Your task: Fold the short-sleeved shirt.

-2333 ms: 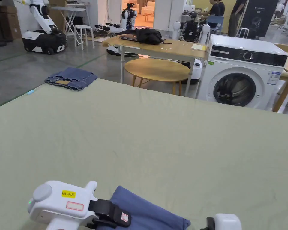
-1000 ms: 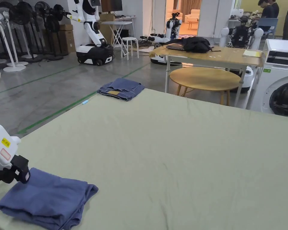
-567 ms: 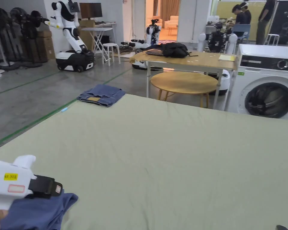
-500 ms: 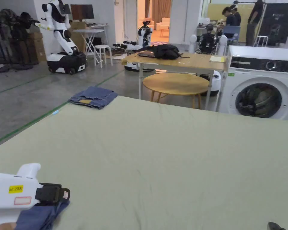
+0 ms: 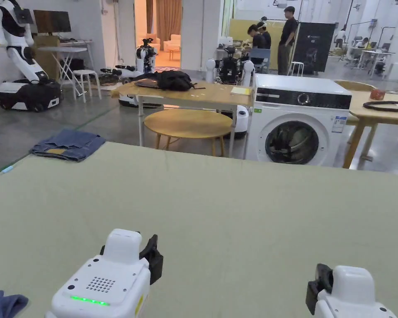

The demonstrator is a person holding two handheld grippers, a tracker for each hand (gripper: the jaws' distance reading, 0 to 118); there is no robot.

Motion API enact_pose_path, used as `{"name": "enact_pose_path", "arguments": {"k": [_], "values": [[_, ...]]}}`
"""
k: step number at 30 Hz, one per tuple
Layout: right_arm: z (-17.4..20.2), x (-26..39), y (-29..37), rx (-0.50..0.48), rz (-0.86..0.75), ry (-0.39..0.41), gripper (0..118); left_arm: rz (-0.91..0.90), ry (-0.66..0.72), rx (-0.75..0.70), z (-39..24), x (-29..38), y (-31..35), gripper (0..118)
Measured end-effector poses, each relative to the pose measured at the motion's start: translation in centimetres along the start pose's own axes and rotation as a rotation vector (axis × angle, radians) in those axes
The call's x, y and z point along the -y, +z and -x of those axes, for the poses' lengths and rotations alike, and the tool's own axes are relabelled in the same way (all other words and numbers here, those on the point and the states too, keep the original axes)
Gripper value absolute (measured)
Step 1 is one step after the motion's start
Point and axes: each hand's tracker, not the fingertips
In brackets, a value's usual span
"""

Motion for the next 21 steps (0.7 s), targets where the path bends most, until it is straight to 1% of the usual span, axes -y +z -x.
{"name": "enact_pose_path", "arguments": {"k": [1,3,6,12,13,19,21], "values": [[-0.1,-0.2,0.0,0.002,-0.016,-0.001,0,-0.024,-0.022,-0.026,-0.7,-0.7,0.2,13],[-0.1,-0.4,0.1,0.011,-0.031,-0.004,0,-0.083,-0.02,-0.055,-1.6,-1.7,0.9,3],[-0.3,-0.7,0.2,0.018,-0.06,-0.01,0,-0.158,0.006,-0.088,-2.1,-2.6,1.9,0],[-0.3,-0.9,0.3,0.023,-0.101,-0.008,0,-0.166,0.022,-0.098,-2.0,-3.0,2.4,0],[-0.3,-0.9,0.3,0.025,-0.104,-0.007,0,-0.292,0.702,-0.027,-1.8,-1.7,2.3,0],[0.4,-0.9,0.2,0.019,-0.115,0.025,0,-0.263,0.72,-0.015,-2.1,-0.8,1.8,0],[0.4,-0.8,0.1,0.016,-0.112,0.022,0,-0.259,0.724,-0.009,-2.1,-0.9,1.8,0]]}}
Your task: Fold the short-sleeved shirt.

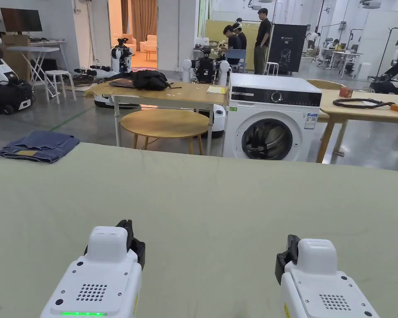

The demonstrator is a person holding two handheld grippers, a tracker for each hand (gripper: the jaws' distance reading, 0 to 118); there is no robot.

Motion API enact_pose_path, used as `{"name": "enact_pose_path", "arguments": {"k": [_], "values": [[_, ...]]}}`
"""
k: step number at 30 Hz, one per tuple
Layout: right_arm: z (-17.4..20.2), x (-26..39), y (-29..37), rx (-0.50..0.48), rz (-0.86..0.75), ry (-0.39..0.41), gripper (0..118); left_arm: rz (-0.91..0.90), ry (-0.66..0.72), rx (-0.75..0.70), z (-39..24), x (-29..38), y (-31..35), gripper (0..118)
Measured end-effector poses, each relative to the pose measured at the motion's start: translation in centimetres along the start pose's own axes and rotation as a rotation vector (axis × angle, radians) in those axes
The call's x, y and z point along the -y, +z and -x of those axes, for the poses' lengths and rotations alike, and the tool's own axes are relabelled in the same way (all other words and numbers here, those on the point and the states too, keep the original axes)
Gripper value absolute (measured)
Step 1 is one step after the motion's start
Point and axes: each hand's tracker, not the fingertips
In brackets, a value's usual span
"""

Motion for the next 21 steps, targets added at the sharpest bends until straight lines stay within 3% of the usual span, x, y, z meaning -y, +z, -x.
{"name": "enact_pose_path", "arguments": {"k": [7,8,9,10,11,12,15,16,18,21], "values": [[0.0,0.1,0.1,0.001,0.001,-0.009,1,-0.002,-0.011,0.006,-0.2,-0.3,-0.1,0],[0.0,0.1,0.1,0.007,0.001,-0.007,7,0.006,-0.014,0.004,-0.2,-0.3,-0.1,6],[0.0,0.2,0.2,0.012,-0.002,-0.003,19,0.012,-0.014,-0.001,-0.2,-0.3,-0.2,19],[-0.1,0.2,0.2,0.013,-0.005,-0.002,44,0.019,-0.012,-0.001,-0.2,-0.2,-0.3,34],[-0.1,0.3,0.2,0.016,-0.005,-0.002,62,0.026,-0.006,0.005,0.0,-0.2,-0.3,40],[-0.2,0.3,0.2,0.021,-0.005,-0.003,73,0.029,-0.001,0.007,0.1,-0.1,-0.3,44],[-0.2,0.4,0.4,0.038,-0.021,0.001,78,0.021,0.001,-0.008,0.3,0.0,-0.1,63],[-0.2,0.4,0.4,0.041,-0.025,0.003,86,0.002,-0.002,-0.018,0.3,0.0,0.2,67],[-0.2,0.3,0.4,0.038,-0.025,0.01,96,-0.03,0.004,-0.021,0.4,-0.1,0.6,70],[-0.3,0.1,0.4,0.029,-0.028,0.0,96,-0.062,-0.026,-0.03,0.2,-0.5,0.9,74]]}}
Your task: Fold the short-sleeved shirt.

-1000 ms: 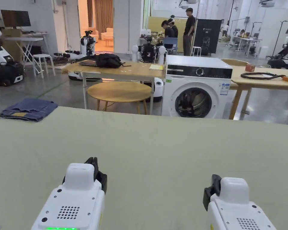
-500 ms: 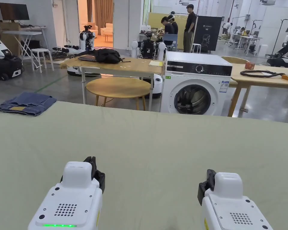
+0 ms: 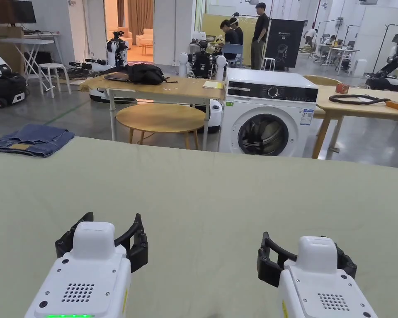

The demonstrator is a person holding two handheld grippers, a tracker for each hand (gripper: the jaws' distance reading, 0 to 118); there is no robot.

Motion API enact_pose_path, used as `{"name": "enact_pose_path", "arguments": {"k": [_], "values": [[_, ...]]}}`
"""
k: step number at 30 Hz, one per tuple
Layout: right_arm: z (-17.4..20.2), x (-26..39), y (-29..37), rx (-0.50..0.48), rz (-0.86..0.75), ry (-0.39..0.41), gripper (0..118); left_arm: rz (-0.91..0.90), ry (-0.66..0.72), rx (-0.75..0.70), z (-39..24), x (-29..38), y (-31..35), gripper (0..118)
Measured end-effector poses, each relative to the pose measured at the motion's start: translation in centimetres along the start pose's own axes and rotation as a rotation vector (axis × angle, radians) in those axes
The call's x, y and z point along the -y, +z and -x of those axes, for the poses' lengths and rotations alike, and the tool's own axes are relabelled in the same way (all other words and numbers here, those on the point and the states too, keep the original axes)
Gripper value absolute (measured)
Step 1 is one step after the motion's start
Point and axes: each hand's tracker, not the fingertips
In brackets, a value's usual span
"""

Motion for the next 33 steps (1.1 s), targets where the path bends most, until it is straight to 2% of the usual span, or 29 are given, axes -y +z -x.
{"name": "enact_pose_path", "arguments": {"k": [6,10,15,21,24,26,33], "values": [[-0.3,-0.6,0.0,-0.046,0.011,-0.039,96,-0.026,-0.086,0.065,-0.2,-0.4,0.2,75],[0.1,-1.0,-0.4,0.009,0.048,-0.058,96,-0.029,-0.117,0.052,-0.6,-0.5,0.1,75],[-0.5,-1.2,-0.9,-0.055,0.107,-0.136,96,0.008,-0.085,0.075,-0.2,-0.7,-0.2,75],[-1.1,-1.5,-1.4,-0.083,0.173,-0.222,96,0.066,-0.02,0.066,0.2,-0.5,-0.8,75],[-0.7,-2.0,-1.4,-0.072,0.191,-0.211,96,0.077,-0.012,0.084,0.2,-0.4,-0.9,75],[-0.3,-2.1,-1.3,-0.031,0.182,-0.174,96,0.07,-0.017,0.078,0.0,-0.3,-0.9,75],[0.1,-2.1,-1.5,0.052,0.183,-0.148,96,0.033,0.046,0.066,0.3,-0.3,-0.6,75]]}}
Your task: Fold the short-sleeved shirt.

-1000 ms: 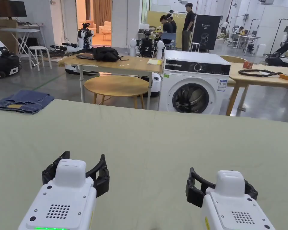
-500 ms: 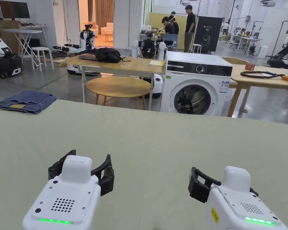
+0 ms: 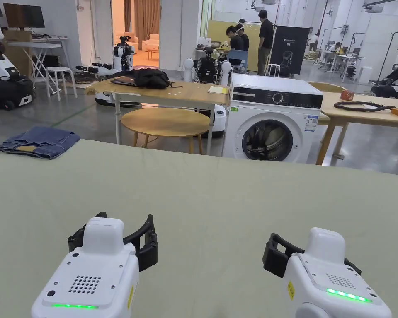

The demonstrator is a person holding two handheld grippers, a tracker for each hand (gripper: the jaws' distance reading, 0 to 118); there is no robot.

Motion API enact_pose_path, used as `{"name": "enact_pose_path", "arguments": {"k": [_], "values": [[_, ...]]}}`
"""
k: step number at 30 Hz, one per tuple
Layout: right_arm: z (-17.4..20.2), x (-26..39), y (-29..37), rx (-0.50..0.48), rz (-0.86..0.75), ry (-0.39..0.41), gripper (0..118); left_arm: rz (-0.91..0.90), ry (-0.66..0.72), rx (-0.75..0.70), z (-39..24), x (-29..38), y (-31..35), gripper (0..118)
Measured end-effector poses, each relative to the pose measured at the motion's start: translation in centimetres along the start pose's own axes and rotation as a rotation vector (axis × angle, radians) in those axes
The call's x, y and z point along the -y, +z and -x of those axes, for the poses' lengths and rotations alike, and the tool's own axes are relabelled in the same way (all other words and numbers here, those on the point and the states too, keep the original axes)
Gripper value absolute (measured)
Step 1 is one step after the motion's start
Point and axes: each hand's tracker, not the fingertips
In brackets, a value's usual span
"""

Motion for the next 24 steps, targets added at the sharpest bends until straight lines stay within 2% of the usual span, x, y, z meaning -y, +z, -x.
{"name": "enact_pose_path", "arguments": {"k": [9,14,24], "values": [[0.3,-0.1,0.5,-0.01,-0.018,0.01,96,-0.019,-0.062,-0.043,-0.2,0.6,-0.1,75],[0.3,-0.2,0.4,-0.014,-0.012,-0.005,96,0.002,-0.028,-0.026,0.5,0.3,-0.1,75],[1.0,0.2,-0.2,0.015,0.007,0.02,96,-0.001,0.002,-0.014,0.7,0.3,0.0,75]]}}
